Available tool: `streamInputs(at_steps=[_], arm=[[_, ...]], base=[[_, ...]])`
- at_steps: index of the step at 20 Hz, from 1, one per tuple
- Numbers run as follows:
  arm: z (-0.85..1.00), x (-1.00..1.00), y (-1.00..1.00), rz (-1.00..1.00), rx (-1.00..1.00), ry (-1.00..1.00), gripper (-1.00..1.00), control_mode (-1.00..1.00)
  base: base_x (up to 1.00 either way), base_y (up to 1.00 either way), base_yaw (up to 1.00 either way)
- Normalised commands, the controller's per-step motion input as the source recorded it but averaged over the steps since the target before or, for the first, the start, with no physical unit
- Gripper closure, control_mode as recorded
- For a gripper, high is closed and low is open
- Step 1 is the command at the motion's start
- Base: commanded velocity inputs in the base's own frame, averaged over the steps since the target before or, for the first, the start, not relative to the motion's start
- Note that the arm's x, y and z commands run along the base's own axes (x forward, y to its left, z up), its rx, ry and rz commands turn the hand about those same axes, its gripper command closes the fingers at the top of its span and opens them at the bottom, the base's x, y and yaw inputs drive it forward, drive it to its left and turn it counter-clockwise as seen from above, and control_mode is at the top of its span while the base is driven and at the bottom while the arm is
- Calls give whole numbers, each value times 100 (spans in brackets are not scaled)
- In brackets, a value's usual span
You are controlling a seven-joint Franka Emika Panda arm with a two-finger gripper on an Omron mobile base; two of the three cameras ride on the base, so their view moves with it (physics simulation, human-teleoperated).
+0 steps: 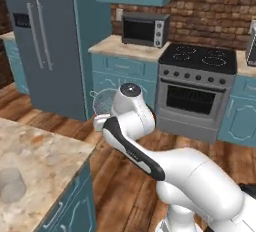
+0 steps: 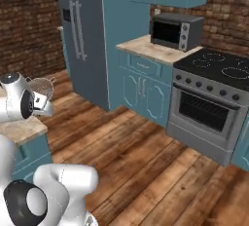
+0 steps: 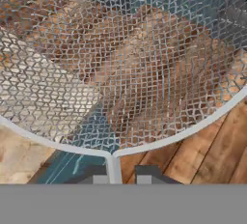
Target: Pick the glass cup and strainer and place them in the sink. Then turn on the water.
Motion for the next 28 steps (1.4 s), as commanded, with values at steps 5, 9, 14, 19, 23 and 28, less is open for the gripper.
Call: streamInputs(at_steps=[5,9,14,19,23,28], arm=[[0,0,0,0,0,0,100,100],[0,0,0,0,0,0,100,100],[0,0,0,0,0,0,100,100],[0,0,0,0,0,0,100,100],[0,0,0,0,0,0,100,100],[0,0,0,0,0,0,100,100]], base=[[0,-51,-75],[0,-31,-74],[12,-18,-67],[48,0,-64],[55,0,-55],[63,0,-54]])
